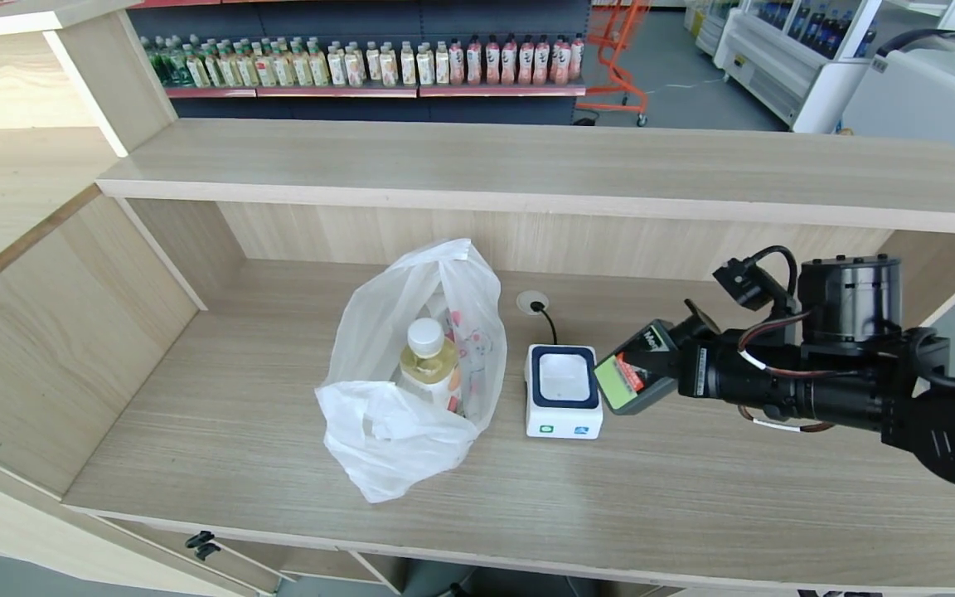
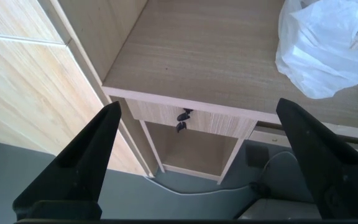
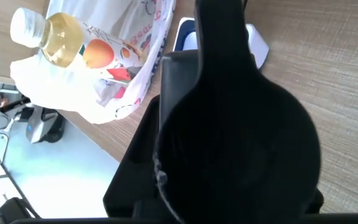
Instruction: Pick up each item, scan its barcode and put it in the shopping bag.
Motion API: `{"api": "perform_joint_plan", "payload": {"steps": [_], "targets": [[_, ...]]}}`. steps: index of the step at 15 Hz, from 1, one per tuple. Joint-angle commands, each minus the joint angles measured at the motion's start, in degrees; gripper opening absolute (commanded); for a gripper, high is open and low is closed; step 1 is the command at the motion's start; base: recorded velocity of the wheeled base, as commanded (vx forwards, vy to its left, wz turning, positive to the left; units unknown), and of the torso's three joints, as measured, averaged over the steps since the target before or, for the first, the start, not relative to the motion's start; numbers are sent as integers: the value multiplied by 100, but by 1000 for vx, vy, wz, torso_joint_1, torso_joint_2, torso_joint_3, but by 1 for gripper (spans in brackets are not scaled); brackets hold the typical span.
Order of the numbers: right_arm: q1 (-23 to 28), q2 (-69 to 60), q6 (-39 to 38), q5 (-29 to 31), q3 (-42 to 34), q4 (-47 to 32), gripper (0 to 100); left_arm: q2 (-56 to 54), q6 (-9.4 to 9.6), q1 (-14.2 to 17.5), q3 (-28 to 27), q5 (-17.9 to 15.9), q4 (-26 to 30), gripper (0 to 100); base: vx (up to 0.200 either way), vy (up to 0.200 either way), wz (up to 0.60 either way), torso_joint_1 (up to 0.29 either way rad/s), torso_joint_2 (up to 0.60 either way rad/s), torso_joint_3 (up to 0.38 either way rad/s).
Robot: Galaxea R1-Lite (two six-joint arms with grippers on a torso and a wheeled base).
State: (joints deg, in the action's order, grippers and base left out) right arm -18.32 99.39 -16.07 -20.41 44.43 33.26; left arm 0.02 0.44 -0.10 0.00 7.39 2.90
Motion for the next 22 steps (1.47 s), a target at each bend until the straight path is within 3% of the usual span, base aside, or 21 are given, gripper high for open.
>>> {"api": "perform_joint_plan", "payload": {"steps": [1,7,19,22], "targets": [[-119,256,-2,19,109,5,0,-2,0,1,0,0,0,100,0,0,0,0,0,0],[-435,933,7,406,188,744,0,-2,0,1,0,0,0,100,0,0,0,0,0,0],[-637,1469,-63,661,839,788,0,-2,0,1,0,0,0,100,0,0,0,0,0,0],[-1042,696,-1285,740,1190,656,0,-2,0,1,0,0,0,100,0,0,0,0,0,0]]}}
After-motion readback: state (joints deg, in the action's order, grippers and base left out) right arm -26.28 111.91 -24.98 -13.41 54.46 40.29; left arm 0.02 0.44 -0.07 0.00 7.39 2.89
